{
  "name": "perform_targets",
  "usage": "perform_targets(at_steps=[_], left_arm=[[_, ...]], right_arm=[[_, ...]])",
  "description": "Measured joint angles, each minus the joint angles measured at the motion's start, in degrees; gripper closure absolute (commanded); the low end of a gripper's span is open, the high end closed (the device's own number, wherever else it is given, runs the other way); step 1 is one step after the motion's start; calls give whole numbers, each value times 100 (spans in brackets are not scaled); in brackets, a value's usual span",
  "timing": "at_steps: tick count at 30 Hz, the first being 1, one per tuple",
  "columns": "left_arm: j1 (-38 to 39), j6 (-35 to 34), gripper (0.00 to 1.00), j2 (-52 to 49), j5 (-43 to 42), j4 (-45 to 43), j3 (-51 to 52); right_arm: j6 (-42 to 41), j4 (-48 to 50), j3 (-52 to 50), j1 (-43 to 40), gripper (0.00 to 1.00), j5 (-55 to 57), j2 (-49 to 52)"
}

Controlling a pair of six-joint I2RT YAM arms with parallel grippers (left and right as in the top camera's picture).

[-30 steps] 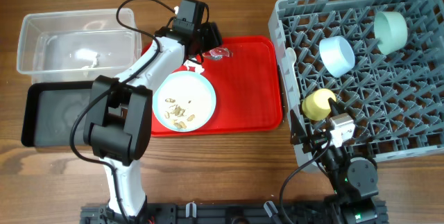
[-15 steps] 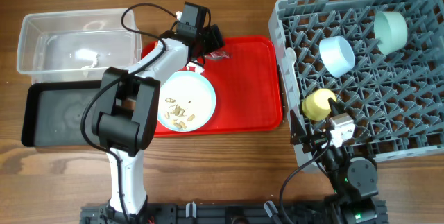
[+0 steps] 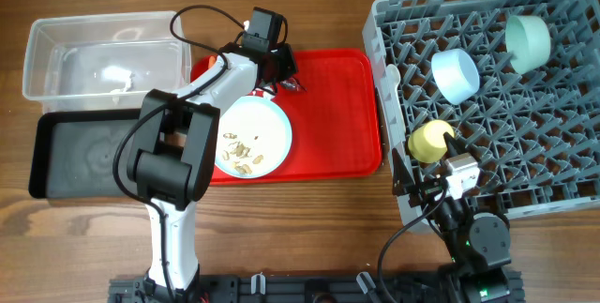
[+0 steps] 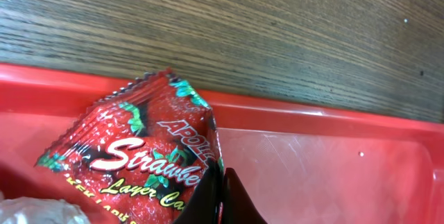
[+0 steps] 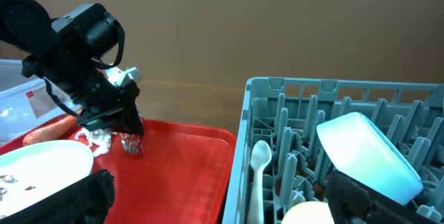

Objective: Sort waste into correct bins and load items into the dishwasher rack
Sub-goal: 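Carry the wrapper with the left gripper into the clear bin, release, then grasp the white tissue with the left gripper and drop it in bin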

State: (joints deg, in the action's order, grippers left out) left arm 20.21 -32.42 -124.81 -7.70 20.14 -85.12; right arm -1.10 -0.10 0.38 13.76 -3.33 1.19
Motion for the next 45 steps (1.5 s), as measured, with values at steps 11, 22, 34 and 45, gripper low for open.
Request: perform_targets(at_steps=[11, 22, 34, 45], left_arm=[[-601, -42, 96, 1563, -284, 1134, 0], [-2396, -177, 89, 2411, 584, 1937, -98], [-2662, -144, 45, 1939, 345, 1655, -76], [-446, 1014, 34, 1698, 1029, 1882, -76]], right_arm=[[0, 0, 0, 0, 0, 0, 0], [0, 0, 0, 0, 0, 0, 0], [-2, 0, 0, 0, 0, 0, 0], [0, 0, 0, 0, 0, 0, 0]])
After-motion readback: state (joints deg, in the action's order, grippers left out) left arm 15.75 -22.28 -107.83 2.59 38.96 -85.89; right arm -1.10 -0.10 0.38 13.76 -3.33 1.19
